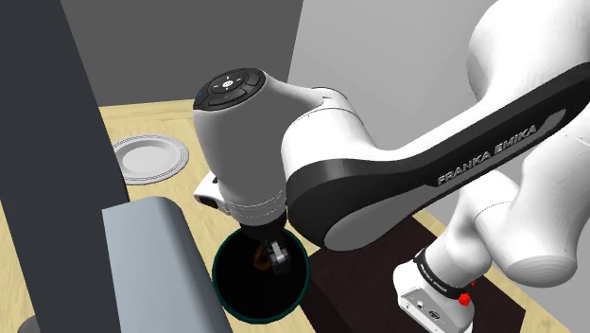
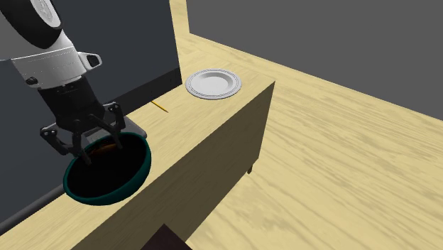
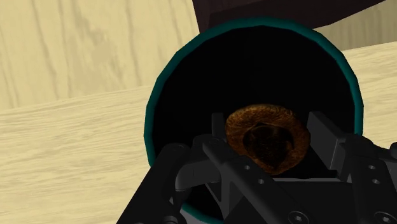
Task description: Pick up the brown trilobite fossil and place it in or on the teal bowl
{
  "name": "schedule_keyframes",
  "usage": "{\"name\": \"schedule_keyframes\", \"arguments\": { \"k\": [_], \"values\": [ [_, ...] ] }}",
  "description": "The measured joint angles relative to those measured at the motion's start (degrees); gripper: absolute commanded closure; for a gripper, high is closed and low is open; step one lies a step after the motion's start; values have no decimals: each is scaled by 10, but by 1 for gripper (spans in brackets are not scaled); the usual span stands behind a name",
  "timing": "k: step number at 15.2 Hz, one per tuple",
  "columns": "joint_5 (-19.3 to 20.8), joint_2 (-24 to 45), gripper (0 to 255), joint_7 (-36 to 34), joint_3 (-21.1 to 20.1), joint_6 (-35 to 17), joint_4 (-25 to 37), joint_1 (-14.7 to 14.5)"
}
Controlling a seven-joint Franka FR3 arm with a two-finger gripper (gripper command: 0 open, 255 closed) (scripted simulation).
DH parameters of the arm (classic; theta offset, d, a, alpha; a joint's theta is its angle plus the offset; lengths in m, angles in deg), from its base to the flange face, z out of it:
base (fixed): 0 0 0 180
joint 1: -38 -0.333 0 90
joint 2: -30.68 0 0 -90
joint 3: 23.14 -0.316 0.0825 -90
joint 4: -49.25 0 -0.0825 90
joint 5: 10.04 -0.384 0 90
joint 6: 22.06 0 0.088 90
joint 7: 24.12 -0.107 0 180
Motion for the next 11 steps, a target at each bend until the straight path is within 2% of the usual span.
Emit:
{"name": "schedule_keyframes", "arguments": {
  "k": [5, 11],
  "values": [
    [8, 21, 255, -7, 1, -37, -17, 0],
    [10, 28, 255, -10, 0, -46, -19, -1]
  ]
}}
